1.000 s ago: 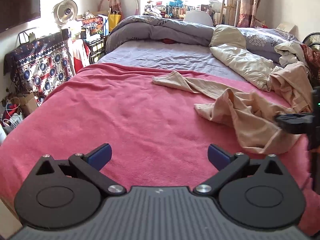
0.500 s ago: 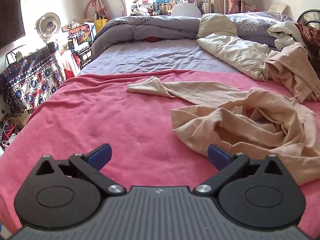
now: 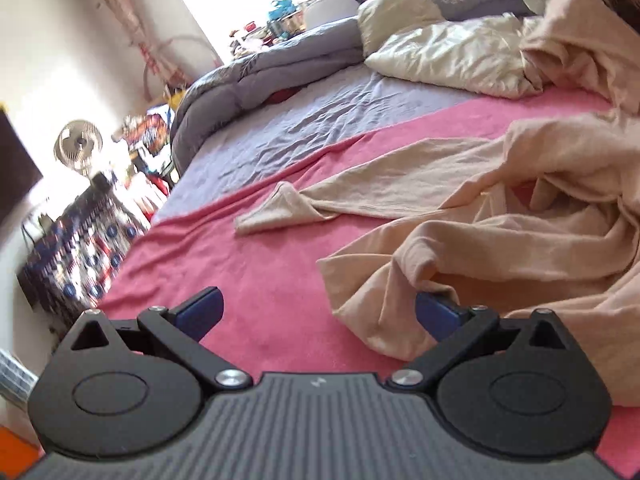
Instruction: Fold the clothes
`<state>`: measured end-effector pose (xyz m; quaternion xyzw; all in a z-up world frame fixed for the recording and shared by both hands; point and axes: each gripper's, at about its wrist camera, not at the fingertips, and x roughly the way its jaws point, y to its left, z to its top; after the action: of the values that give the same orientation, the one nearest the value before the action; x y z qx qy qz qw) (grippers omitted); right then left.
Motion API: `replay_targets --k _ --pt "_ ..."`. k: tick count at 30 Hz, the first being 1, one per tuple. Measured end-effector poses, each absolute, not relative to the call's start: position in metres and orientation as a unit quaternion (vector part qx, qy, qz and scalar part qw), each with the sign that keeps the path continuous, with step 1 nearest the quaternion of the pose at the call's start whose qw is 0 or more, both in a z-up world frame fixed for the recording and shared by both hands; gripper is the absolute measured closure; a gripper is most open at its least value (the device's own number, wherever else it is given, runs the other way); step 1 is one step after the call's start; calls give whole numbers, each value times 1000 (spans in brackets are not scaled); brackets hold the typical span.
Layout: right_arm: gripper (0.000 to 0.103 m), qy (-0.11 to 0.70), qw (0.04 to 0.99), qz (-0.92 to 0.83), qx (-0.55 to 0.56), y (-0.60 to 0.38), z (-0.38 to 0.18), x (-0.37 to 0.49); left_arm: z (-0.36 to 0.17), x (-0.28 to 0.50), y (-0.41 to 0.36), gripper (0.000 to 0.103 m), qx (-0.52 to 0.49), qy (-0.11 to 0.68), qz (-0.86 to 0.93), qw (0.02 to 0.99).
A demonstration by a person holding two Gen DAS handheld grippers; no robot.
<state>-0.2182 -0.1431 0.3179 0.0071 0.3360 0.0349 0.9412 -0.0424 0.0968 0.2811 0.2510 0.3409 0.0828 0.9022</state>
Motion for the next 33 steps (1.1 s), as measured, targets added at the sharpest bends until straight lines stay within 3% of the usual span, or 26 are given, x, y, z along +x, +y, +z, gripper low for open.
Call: replay_targets --k 4,9,13,17,24,26,29,33 --pt "63 348 937 33 13 -142 307 -217 288 -33 83 0 263 305 93 910" --pt "61 363 931 30 28 -145 296 -211 249 11 62 0 308 390 96 863" --pt "52 360 932 28 43 -146 294 -211 233 3 26 0 424 293 129 847" --pt "52 368 927 24 62 -148 289 -207 218 -2 11 0 482 213 149 837" --pt "47 367 926 22 79 -152 288 -209 236 5 26 1 416 258 145 860" --pt "47 367 926 21 85 -154 287 -209 264 -13 43 6 335 297 87 890" --pt "46 368 925 20 92 -156 285 -208 306 -58 66 1 215 287 -44 933" --pt "45 376 922 14 92 -153 279 -202 296 -54 43 0 338 224 33 913"
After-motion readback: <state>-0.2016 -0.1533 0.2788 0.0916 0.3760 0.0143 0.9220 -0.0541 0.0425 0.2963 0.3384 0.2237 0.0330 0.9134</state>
